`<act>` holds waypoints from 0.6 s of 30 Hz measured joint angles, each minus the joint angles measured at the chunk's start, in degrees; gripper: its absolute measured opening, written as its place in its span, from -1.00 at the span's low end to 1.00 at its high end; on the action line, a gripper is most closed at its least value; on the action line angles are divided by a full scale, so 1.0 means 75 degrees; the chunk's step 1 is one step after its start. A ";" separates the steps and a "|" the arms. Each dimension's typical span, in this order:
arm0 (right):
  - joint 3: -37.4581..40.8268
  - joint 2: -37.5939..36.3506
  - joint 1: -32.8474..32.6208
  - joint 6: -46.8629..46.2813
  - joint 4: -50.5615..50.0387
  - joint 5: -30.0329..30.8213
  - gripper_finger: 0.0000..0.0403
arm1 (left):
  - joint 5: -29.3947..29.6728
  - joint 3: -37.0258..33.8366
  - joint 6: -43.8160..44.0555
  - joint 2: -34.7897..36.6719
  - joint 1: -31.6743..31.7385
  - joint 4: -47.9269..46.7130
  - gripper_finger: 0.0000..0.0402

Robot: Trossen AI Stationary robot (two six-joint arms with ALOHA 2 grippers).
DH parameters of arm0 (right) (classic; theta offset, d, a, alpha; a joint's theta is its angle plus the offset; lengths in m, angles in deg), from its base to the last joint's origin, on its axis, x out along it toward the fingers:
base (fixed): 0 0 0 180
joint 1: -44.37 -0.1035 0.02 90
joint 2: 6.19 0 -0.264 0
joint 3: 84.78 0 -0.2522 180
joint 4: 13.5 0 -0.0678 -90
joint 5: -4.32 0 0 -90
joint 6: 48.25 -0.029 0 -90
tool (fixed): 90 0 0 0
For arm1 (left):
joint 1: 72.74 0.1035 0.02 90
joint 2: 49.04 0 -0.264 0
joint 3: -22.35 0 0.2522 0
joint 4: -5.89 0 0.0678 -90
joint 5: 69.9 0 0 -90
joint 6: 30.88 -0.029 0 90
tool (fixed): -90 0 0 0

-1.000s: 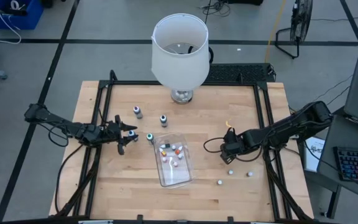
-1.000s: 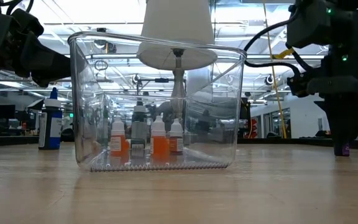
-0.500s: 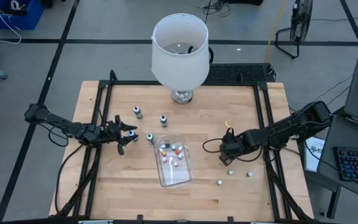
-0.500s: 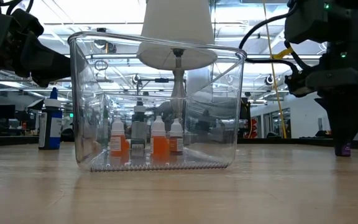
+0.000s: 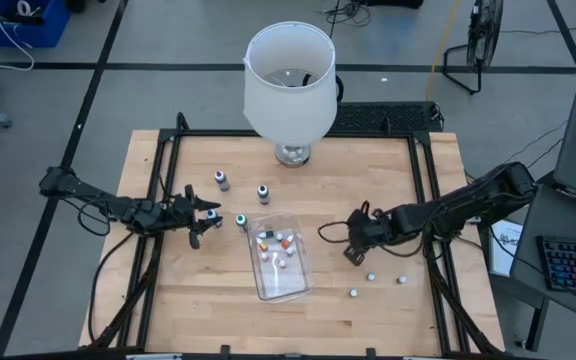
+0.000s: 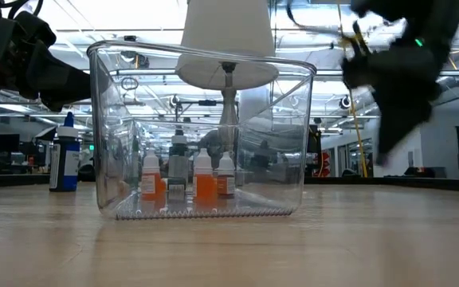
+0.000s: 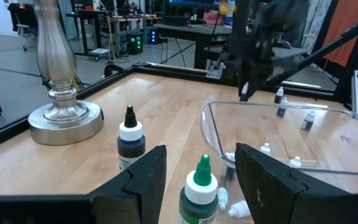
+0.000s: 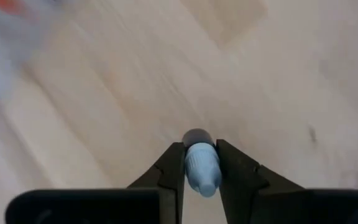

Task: Pick & Place food coloring
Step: Put the violet food coloring bottle into the bin

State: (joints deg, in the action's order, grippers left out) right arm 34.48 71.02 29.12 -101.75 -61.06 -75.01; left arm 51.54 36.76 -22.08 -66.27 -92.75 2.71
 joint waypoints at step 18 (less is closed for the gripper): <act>-0.7473 0.2961 0.0199 0.4194 -0.1744 0.0781 -0.72 | 0.0002 0.0003 0.0000 0.0000 0.0000 -0.0002 -0.05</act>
State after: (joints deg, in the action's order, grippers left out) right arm -21.57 93.23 30.61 -70.29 -74.14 -69.15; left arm 51.56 36.78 -22.08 -66.27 -92.75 2.70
